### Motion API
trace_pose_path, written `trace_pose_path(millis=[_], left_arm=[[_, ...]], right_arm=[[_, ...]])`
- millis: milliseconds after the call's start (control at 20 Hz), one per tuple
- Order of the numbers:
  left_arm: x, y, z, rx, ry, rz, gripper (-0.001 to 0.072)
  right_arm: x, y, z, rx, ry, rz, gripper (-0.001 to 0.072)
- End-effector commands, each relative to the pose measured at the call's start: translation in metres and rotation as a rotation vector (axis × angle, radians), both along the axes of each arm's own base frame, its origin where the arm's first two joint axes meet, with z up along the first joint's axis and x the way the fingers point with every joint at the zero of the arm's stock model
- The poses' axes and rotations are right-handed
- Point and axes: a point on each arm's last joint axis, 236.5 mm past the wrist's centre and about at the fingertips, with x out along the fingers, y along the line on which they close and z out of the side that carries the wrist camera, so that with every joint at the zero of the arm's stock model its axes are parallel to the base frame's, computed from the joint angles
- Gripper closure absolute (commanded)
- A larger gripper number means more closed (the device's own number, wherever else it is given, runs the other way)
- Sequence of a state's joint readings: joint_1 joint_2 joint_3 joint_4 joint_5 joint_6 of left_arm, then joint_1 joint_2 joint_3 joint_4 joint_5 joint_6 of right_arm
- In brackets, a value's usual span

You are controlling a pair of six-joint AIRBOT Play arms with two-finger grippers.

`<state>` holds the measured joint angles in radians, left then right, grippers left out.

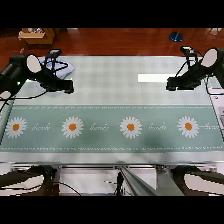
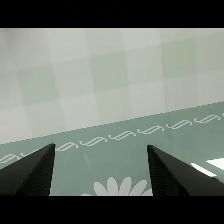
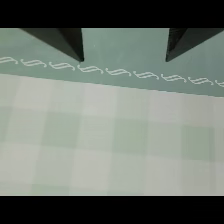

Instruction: Fold the shirts.

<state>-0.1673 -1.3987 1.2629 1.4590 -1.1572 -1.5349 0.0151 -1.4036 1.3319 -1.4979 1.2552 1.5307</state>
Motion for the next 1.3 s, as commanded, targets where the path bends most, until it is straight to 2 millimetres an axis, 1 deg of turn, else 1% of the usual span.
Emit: trace_pose_path(millis=[0, 200, 450, 500, 550, 650, 750, 800, 850, 900, 950, 1000, 1050, 1150, 1250], left_arm=[[0.0, 0.0, 0.0, 0.0, -0.001, -0.001, 0.0002], [0.0, 0.0, 0.0, 0.0, -0.001, 0.0, 0.0002], [0.001, -0.001, 0.0, -0.001, -0.005, -0.001, 0.0002], [0.01, 0.001, 0.002, 0.003, -0.041, 0.003, 0.0002], [0.029, 0.005, 0.011, 0.012, -0.125, 0.012, 0.0002], [0.067, 0.025, 0.039, 0.058, -0.292, 0.032, 0.0001], [0.109, 0.059, 0.08, 0.115, -0.498, 0.071, 0.0001], [0.124, 0.074, 0.096, 0.116, -0.577, 0.105, 0.0001], [0.133, 0.091, 0.103, 0.113, -0.624, 0.148, 0.0], [0.139, 0.109, 0.099, 0.116, -0.63, 0.19, 0.0001], [0.14, 0.123, 0.086, 0.125, -0.603, 0.216, 0.0], [0.139, 0.136, 0.067, 0.132, -0.56, 0.239, 0.0], [0.138, 0.145, 0.048, 0.139, -0.515, 0.252, 0.0], [0.138, 0.152, 0.014, 0.145, -0.445, 0.262, 0.0], [0.136, 0.152, -0.018, 0.148, -0.381, 0.258, 0.0]], right_arm=[[0.0, 0.0, 0.0, 0.0, 0.0, 0.001, 0.0121], [0.002, 0.001, 0.001, 0.001, -0.008, 0.001, 0.0121], [0.015, 0.0, 0.004, 0.001, -0.064, -0.004, 0.0121], [0.016, 0.0, 0.005, 0.002, -0.071, -0.004, 0.0121], [0.017, 0.001, 0.005, 0.002, -0.075, -0.004, 0.0121], [0.015, 0.0, 0.004, 0.001, -0.066, -0.004, 0.0121], [0.013, 0.0, 0.004, -0.002, -0.059, -0.002, 0.0121], [0.013, 0.0, 0.004, -0.003, -0.059, -0.002, 0.0121], [0.014, 0.0, 0.004, -0.002, -0.061, -0.002, 0.0121], [0.014, 0.0, 0.004, -0.002, -0.063, -0.002, 0.0121], [0.015, 0.0, 0.004, -0.003, -0.064, -0.002, 0.0121], [0.015, 0.0, 0.004, -0.003, -0.065, -0.002, 0.0121], [0.015, 0.0, 0.004, -0.002, -0.066, -0.003, 0.0121], [0.015, 0.0, 0.005, -0.003, -0.067, -0.003, 0.0121], [0.016, 0.0, 0.005, -0.002, -0.072, -0.003, 0.0121]])
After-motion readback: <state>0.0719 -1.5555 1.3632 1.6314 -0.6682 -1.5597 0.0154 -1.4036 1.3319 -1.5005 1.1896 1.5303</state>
